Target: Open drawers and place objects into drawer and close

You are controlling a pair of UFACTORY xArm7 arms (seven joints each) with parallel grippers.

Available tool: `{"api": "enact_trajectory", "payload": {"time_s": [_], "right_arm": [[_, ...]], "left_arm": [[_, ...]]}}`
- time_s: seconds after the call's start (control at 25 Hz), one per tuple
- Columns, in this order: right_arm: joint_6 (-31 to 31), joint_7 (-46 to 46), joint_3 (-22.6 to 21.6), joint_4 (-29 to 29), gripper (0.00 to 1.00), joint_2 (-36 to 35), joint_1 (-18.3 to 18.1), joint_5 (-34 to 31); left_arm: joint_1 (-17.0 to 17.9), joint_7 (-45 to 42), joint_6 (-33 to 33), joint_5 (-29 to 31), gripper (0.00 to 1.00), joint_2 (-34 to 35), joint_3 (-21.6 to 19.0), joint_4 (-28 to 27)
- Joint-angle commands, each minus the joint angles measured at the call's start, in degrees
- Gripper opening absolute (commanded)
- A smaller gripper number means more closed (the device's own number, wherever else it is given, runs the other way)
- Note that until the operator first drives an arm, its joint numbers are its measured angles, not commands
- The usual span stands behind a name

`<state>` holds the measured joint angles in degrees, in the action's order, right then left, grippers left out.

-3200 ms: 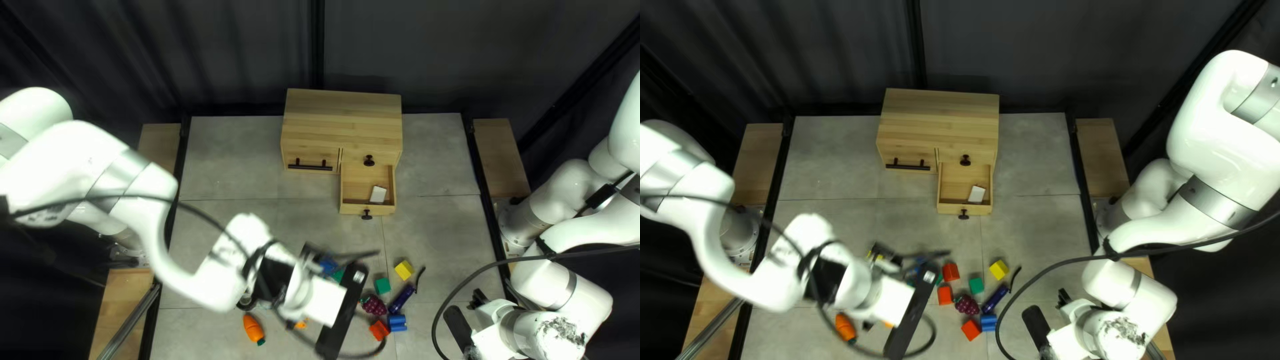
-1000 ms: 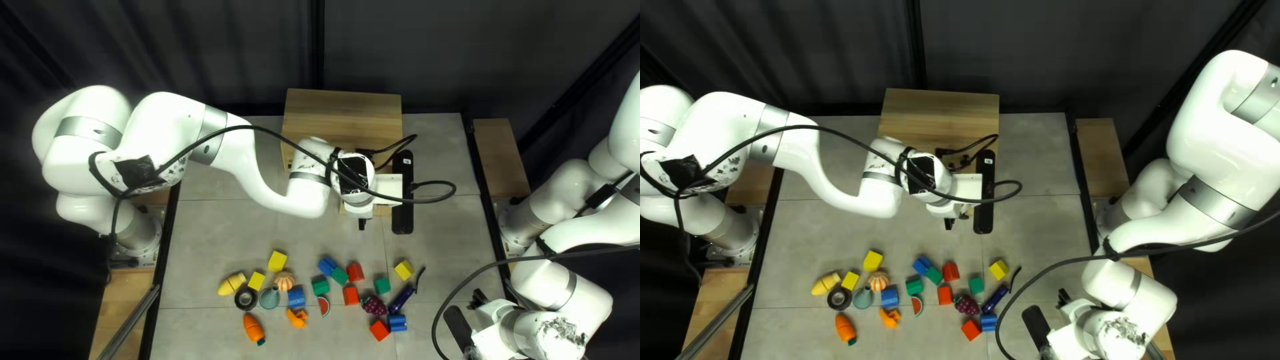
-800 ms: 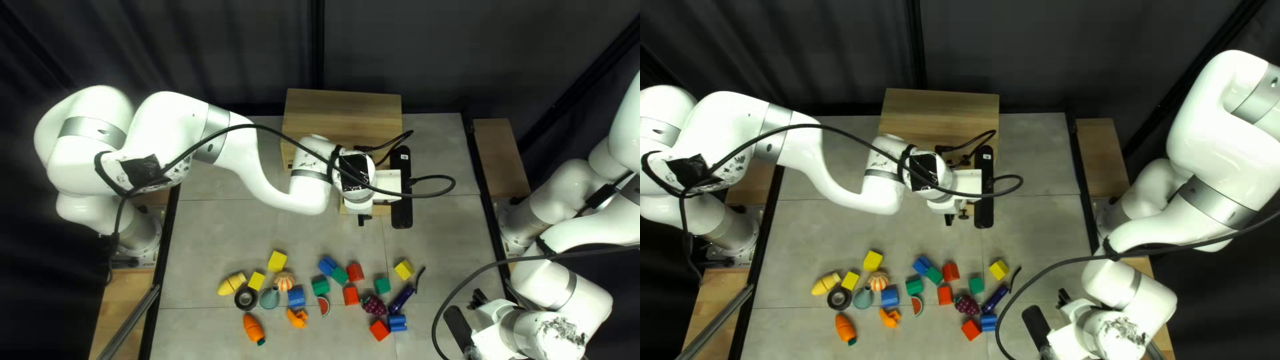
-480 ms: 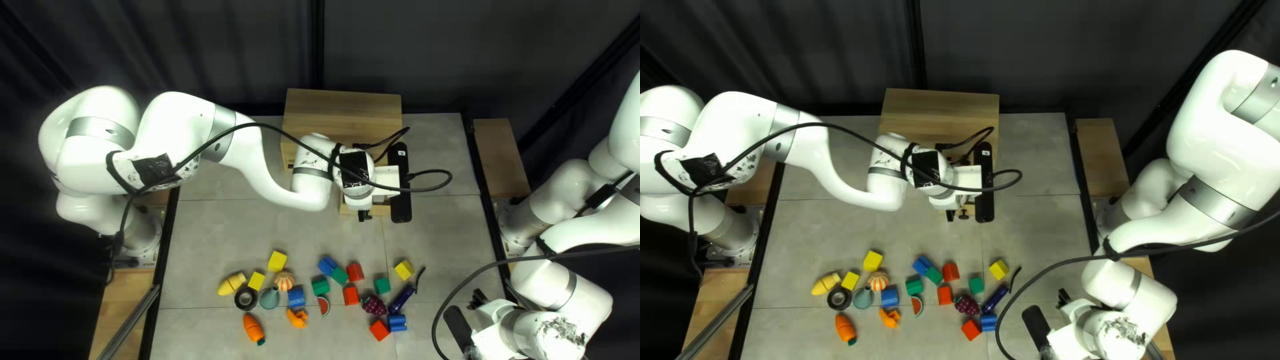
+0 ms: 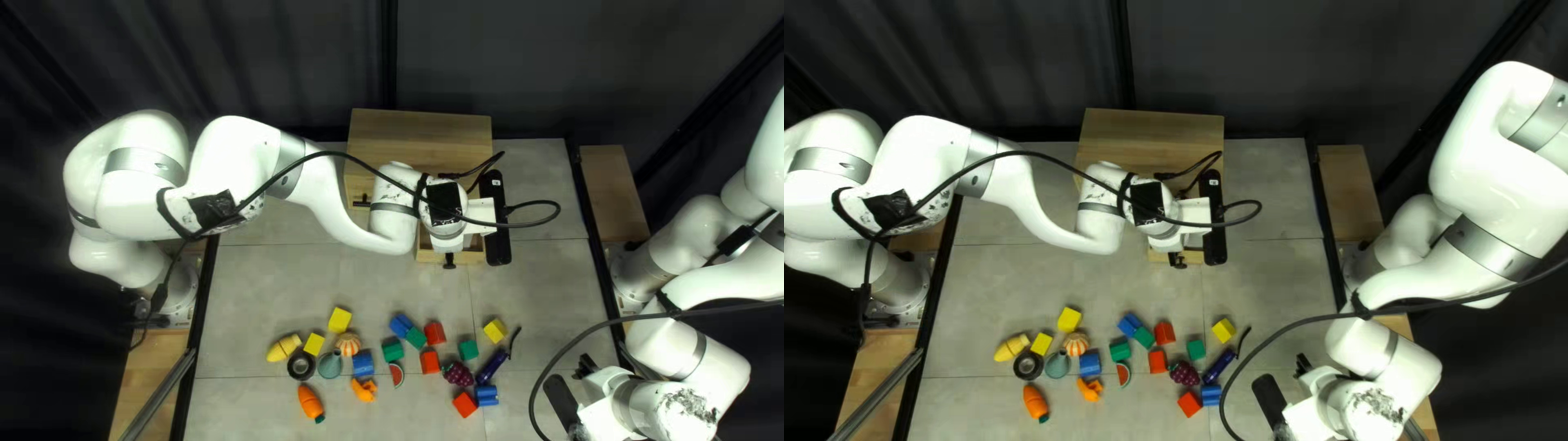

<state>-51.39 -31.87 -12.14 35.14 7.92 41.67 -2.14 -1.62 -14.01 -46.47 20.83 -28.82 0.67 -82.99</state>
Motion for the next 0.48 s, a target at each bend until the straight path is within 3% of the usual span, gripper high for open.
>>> {"api": "enact_trajectory", "payload": {"time_s": [0.04, 0.08, 0.12, 0.16, 0.48], "right_arm": [[0.0, 0.0, 0.0, 0.0, 1.0, 0.0, 0.0, 0.0], [0.0, 0.0, 0.0, 0.0, 1.0, 0.0, 0.0, 0.0], [0.0, 0.0, 0.0, 0.0, 1.0, 0.0, 0.0, 0.0], [0.0, 0.0, 0.0, 0.0, 1.0, 0.0, 0.0, 0.0], [0.0, 0.0, 0.0, 0.0, 1.0, 0.0, 0.0, 0.0]], "left_arm": [[0.0, -0.7, -0.1, 0.0, 0.02, 0.2, 0.3, 0.2], [-0.1, -0.7, -0.1, 0.0, 0.26, 0.3, 0.4, 0.3], [-0.1, -0.8, -0.2, -0.1, 0.82, 0.4, 0.4, 0.3], [-0.3, -0.8, -0.2, -0.2, 1.0, 0.5, 0.4, 0.4], [-0.7, -0.1, -1.1, -0.2, 1.0, 2.3, 0.6, 0.3]]}}
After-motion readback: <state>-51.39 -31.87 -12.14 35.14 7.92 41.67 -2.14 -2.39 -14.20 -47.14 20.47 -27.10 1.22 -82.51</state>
